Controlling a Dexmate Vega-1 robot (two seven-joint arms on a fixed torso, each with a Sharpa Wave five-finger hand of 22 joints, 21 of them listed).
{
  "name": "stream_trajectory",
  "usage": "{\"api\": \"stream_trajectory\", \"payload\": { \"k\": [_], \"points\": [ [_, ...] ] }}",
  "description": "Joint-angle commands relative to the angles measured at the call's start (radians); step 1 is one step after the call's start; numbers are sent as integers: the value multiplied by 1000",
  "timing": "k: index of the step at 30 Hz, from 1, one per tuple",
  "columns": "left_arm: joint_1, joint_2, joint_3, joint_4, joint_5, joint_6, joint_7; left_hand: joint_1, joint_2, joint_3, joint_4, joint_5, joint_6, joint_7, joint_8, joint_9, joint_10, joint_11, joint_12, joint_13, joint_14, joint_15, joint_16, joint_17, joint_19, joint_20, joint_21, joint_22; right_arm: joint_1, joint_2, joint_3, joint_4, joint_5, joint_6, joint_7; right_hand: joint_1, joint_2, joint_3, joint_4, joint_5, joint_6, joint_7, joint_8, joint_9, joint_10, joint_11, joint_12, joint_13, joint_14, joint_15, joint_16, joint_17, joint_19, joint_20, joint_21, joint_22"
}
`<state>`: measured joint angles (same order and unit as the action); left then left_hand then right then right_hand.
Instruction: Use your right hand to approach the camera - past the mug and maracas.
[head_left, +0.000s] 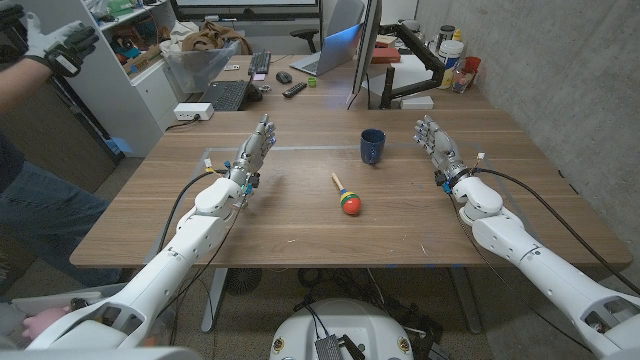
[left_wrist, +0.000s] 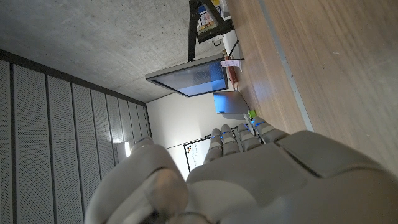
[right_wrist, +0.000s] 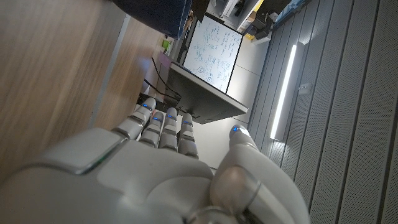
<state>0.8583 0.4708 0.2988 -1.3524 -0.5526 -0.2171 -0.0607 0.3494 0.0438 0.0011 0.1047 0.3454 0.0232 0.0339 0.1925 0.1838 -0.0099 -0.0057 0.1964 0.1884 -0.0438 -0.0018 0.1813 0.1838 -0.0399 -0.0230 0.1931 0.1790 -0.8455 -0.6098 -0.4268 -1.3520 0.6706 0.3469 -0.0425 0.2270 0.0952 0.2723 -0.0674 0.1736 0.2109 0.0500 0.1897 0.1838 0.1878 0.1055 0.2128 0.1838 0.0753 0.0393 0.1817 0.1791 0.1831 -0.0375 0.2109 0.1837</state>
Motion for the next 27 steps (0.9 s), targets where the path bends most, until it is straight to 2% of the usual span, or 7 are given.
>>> {"api": "stream_trajectory", "payload": {
  "k": [1, 18, 27],
  "points": [
    [-13, -1, 7, 0, 7, 6, -4, 9, 4, -4, 3, 2, 4, 6, 6, 4, -1, -11, 6, 3, -8, -1, 7, 1, -5, 2, 5, 3, -24, -26, 12, -25, -15, 5, -26, 12, 1, 5, -3, 6, 5, -1, 5, 4, 8, -5, 2, 3, 7, -4, 4, 4, 7, -10, 0, 2],
    [-24, 1, 5, 10, 5, 3, -16, 11, 7, -6, 2, 2, 5, 5, 6, 4, 0, -12, 6, 3, -8, -1, 7, 1, -7, 3, 5, 3, -62, -83, 36, -90, -53, -8, -87, 21, 3, 8, -10, 6, 5, -1, 5, 5, 13, -6, 4, 3, 10, -3, 5, 3, 8, -6, -1, 2],
    [-22, 6, 3, 5, 5, 9, -14, 13, 9, -6, 2, 2, 6, 6, 7, 4, 0, -12, 6, 3, -8, -2, 7, 1, -7, 4, 6, 3, -72, -94, 41, -100, -56, -11, -92, 25, 4, 9, -13, 5, 5, -2, 5, 5, 12, -7, 3, 3, 10, -4, 4, 3, 8, -6, -2, 3]
  ]
}}
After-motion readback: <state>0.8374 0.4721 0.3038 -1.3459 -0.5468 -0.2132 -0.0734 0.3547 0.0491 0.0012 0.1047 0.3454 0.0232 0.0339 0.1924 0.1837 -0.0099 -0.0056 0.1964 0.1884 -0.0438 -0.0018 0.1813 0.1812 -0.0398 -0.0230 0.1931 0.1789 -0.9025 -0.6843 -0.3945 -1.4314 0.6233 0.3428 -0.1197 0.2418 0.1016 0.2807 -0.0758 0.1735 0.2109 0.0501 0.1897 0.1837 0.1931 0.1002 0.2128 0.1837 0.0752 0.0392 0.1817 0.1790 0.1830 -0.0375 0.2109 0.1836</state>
